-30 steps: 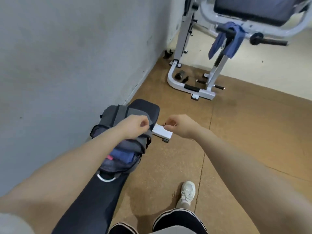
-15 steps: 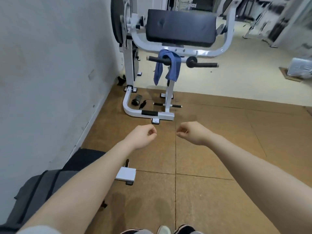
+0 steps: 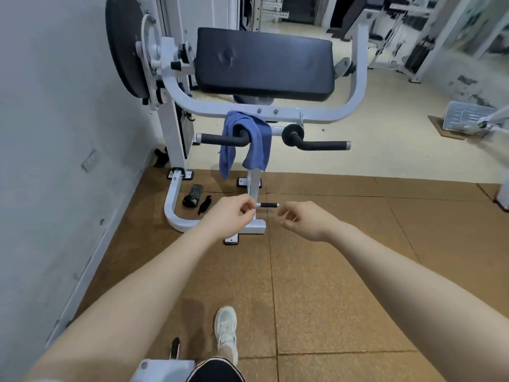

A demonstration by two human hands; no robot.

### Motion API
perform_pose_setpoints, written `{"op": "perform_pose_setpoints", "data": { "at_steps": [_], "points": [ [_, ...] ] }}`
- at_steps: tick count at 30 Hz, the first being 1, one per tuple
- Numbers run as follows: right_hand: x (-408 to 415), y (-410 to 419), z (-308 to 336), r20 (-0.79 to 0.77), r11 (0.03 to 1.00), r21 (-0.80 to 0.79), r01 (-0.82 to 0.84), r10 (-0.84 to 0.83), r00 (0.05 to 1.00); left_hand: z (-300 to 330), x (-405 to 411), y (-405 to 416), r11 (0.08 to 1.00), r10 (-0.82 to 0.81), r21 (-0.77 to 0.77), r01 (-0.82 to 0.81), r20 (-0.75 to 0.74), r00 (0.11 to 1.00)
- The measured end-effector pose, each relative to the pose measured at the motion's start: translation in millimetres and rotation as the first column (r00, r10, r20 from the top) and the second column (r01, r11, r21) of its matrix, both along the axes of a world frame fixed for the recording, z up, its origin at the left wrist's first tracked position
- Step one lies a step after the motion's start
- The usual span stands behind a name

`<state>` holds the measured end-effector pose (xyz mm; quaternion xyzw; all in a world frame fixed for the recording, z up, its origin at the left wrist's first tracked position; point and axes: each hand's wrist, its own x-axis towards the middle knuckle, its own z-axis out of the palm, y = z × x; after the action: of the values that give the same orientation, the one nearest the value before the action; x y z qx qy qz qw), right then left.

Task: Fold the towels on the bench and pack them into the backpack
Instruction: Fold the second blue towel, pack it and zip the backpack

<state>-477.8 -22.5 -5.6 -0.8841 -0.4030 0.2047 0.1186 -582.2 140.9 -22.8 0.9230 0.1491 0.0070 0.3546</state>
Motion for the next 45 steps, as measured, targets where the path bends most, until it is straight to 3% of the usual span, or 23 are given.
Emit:
{"op": "perform_pose_setpoints", "data": {
  "at_steps": [8, 12, 16, 21, 23, 28, 32, 34, 37, 39, 42, 45],
  "points": [
    [147, 124, 21, 0.011, 0.996, 0.061, 0.072, -0.073, 0.997, 33, 156, 130, 1.0, -0.003, 0.024, 0.002, 0.041, 0.999],
    [206, 163, 17, 0.072, 0.958, 0.238, 0.16, -0.181, 0.981, 35, 217, 172, 0.999, -0.016, 0.044, 0.014, 0.044, 0.999],
    [276, 208, 9, -0.073, 0.856, 0.411, 0.314, -0.312, 0.947, 29, 275, 212, 0.998, 0.018, 0.063, -0.021, 0.049, 0.999],
    [376, 275, -20, -0.299, 0.895, 0.263, 0.361, -0.28, 0.912, 13, 339, 256, 0.992, 0.123, 0.003, -0.123, 0.0, 0.992],
    [411, 297, -33, -0.28, 0.918, 0.21, 0.335, -0.272, 0.92, 7, 361, 271, 0.985, 0.167, -0.033, -0.168, -0.02, 0.986],
    [460, 342, -63, -0.02, 0.999, 0.027, -0.03, 0.03, 0.999, -14, 406, 297, 0.949, 0.295, -0.1, -0.3, -0.065, 0.953],
    [463, 354, -84, 0.253, 0.95, -0.149, -0.275, 0.306, 0.918, -28, 418, 301, 0.915, 0.379, -0.103, -0.389, -0.103, 0.92],
    [463, 358, -85, 0.296, 0.956, -0.119, -0.269, 0.293, 0.909, -31, 417, 301, 0.909, 0.401, -0.082, -0.41, -0.107, 0.91],
    [466, 371, -73, 0.214, 0.93, 0.203, -0.306, 0.263, 0.941, -29, 410, 305, 0.882, 0.463, -0.065, -0.467, -0.065, 0.884],
    [462, 385, -54, 0.057, 0.846, 0.365, -0.389, 0.397, 0.916, -26, 402, 307, 0.845, 0.527, -0.095, -0.525, -0.007, 0.85],
    [437, 409, -19, -0.246, 0.761, 0.473, -0.444, 0.598, 0.763, -14, 385, 307, 0.752, 0.65, -0.218, -0.622, 0.095, 0.754],
    [400, 430, 5, -0.324, 0.68, 0.583, -0.444, 0.696, 0.641, 5, 350, 297, 0.643, 0.759, -0.342, -0.685, 0.168, 0.629]
  ]
}}
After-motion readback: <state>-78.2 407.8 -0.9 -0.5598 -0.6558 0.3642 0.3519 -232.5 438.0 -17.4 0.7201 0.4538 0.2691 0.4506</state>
